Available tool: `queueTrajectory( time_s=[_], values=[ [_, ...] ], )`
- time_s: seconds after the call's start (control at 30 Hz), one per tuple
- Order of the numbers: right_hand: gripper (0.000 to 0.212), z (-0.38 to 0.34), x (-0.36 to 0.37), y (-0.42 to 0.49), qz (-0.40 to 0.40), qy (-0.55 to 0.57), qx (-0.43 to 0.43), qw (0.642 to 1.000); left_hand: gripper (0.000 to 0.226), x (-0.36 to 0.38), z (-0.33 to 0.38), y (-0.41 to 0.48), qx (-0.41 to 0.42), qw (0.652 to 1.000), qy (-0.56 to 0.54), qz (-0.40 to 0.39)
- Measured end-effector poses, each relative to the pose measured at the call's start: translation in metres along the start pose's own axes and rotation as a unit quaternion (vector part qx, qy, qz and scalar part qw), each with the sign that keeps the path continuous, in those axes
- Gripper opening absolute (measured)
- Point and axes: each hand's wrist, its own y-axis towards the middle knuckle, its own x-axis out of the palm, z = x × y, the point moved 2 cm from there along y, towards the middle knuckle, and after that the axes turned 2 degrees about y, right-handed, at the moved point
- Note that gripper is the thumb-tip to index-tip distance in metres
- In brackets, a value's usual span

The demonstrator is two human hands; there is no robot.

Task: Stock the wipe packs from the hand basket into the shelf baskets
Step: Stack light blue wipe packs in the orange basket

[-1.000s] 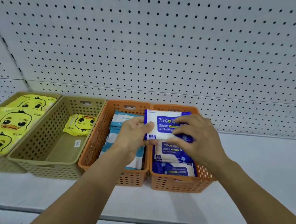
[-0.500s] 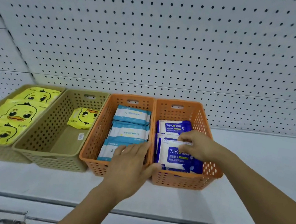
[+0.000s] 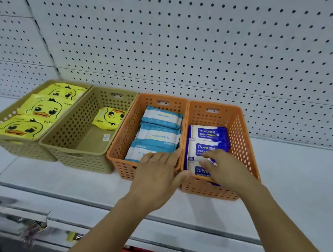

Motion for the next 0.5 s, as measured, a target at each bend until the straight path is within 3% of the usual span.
queueTrajectory(
  time_s=[0.1, 0.2, 0.33, 0.5],
  values=[
    [0.027, -0.016, 0.019, -0.039, 0.149, -0.047, -0.057, 0.986, 0.065, 0.004, -0.009, -0.027, 0.036, 0.998, -0.018, 0.048],
    [0.032, -0.039, 0.053, -0.088, 0.276, 0.002, -0.143, 0.951, 0.057, 0.004, -0.028, -0.069, 0.041, 0.989, -0.098, 0.101],
    [0.037, -0.082, 0.120, -0.143, 0.255, 0.070, -0.160, 0.951, 0.053, -0.006, -0.065, -0.147, -0.025, 0.981, -0.167, 0.098],
    [0.040, -0.148, 0.220, -0.196, 0.153, 0.126, -0.120, 0.973, 0.063, -0.014, -0.138, -0.267, -0.118, 0.975, -0.189, 0.003]
  ],
)
